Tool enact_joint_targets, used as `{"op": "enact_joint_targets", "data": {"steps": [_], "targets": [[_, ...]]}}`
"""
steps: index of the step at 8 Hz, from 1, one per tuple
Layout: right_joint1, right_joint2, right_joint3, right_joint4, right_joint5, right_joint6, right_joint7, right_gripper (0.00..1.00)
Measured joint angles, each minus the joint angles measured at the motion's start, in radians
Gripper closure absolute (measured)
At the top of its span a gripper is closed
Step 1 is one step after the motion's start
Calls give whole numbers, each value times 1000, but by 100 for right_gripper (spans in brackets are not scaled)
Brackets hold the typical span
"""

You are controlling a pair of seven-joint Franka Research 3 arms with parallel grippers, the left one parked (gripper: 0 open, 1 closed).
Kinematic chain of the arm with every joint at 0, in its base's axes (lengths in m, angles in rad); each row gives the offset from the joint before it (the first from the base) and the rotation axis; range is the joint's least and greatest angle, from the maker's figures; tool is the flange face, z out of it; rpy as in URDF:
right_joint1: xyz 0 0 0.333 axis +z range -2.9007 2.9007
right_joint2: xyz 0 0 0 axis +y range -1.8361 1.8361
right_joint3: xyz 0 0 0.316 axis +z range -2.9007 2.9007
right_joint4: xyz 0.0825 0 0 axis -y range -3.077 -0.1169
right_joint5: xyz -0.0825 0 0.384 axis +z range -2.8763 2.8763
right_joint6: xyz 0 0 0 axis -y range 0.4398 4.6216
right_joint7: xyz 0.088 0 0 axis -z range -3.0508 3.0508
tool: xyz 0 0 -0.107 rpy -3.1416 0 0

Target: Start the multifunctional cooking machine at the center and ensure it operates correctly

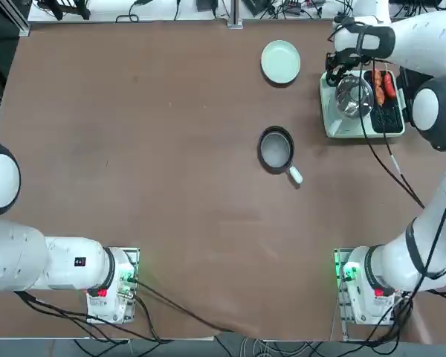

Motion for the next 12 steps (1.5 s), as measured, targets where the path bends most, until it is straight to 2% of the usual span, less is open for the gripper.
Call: {"op": "enact_joint_targets", "data": {"steps": [12], "targets": [[-13,1,5,10,20,-33,-611,59]]}}
